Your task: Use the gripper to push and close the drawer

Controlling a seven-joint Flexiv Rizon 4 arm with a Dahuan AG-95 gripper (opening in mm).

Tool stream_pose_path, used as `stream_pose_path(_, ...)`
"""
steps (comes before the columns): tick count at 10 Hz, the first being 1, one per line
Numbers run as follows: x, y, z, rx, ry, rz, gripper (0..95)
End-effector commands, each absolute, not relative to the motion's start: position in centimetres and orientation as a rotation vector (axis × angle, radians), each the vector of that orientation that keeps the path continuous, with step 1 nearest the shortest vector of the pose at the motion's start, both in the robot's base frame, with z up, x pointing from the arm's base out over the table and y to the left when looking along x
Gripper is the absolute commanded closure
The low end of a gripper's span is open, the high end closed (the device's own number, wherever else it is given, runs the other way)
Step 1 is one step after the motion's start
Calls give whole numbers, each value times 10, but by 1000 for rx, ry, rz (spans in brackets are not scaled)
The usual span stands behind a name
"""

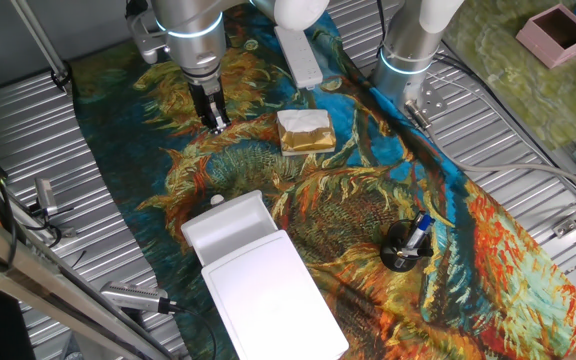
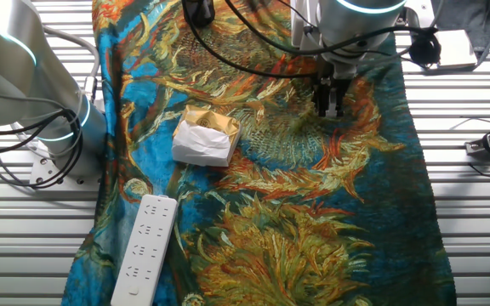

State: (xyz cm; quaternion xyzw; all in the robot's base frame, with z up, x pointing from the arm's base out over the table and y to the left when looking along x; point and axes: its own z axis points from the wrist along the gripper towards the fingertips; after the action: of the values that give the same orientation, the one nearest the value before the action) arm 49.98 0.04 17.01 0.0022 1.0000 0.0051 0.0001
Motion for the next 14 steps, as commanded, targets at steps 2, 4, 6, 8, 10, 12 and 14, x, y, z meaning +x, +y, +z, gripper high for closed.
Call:
stream_pose_path(2, 500, 0, 170, -309, 3123, 21, 950)
stream_pose_path(4, 498, 0, 170, -315, 3125, 16, 950)
stream_pose_path(6, 498, -2, 170, -388, 3117, 15, 950)
stream_pose_path(8, 506, -9, 170, -504, 3099, 11, 950)
stream_pose_path(10, 517, -19, 171, -555, 3092, 13, 950)
stream_pose_path(12, 535, -36, 167, -625, 3078, 20, 950)
stream_pose_path(14, 553, -57, 169, -698, 3066, 22, 950)
